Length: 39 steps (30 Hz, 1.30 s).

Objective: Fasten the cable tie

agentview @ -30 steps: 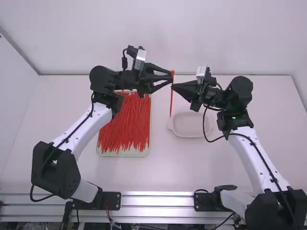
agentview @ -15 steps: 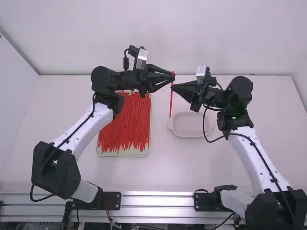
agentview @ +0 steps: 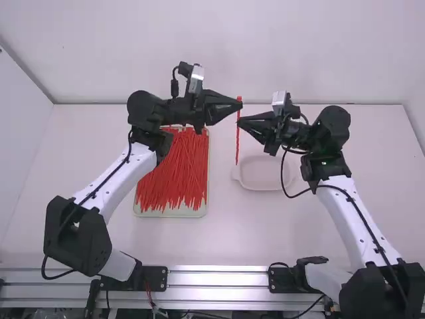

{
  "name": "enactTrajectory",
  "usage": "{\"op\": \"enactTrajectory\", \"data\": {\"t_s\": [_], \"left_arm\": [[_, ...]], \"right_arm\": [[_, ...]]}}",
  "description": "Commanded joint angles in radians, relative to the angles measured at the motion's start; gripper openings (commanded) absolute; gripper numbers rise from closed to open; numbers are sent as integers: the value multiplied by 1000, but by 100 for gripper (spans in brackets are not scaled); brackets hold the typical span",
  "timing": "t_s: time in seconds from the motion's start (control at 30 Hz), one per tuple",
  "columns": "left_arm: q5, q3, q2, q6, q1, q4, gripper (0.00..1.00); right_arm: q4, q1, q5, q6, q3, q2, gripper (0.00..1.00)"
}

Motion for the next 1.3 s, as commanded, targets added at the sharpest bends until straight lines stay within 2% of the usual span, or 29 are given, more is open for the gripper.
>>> {"op": "enactTrajectory", "data": {"t_s": [0.0,0.07,0.1,0.13,0.17,0.3,0.47,0.57,0.8,0.93,1.1,1.27], "left_arm": [[-16,45,-12,-10,23,-40,2],[-29,65,-12,2,37,-101,2],[-31,77,-12,13,45,-133,2],[-31,98,-12,22,60,-185,2],[-31,98,-12,22,60,-185,2],[-77,159,-12,41,92,-351,2],[-163,203,-12,65,126,-521,2],[-217,216,-12,65,145,-594,2],[-298,215,-11,56,159,-714,2],[-312,214,-5,-14,159,-752,2],[-262,214,25,-219,159,-752,2],[-200,214,64,-428,159,-750,2]], "right_arm": [[7,-21,9,71,-6,-11,49],[7,-37,22,130,-6,-11,56],[6,-50,31,177,-6,-11,70],[7,-71,28,223,-6,-11,98],[7,-71,28,223,-6,-11,98],[2,-131,-3,266,-6,-11,98],[9,-134,-189,-45,-6,-11,98],[-26,-120,-209,-213,-6,-11,98],[-108,-113,-210,-381,-6,-11,98],[-106,-111,-210,-464,-6,-11,98],[-106,-109,-210,-781,-6,-11,98],[-106,-113,-210,-996,-6,-11,98]]}}
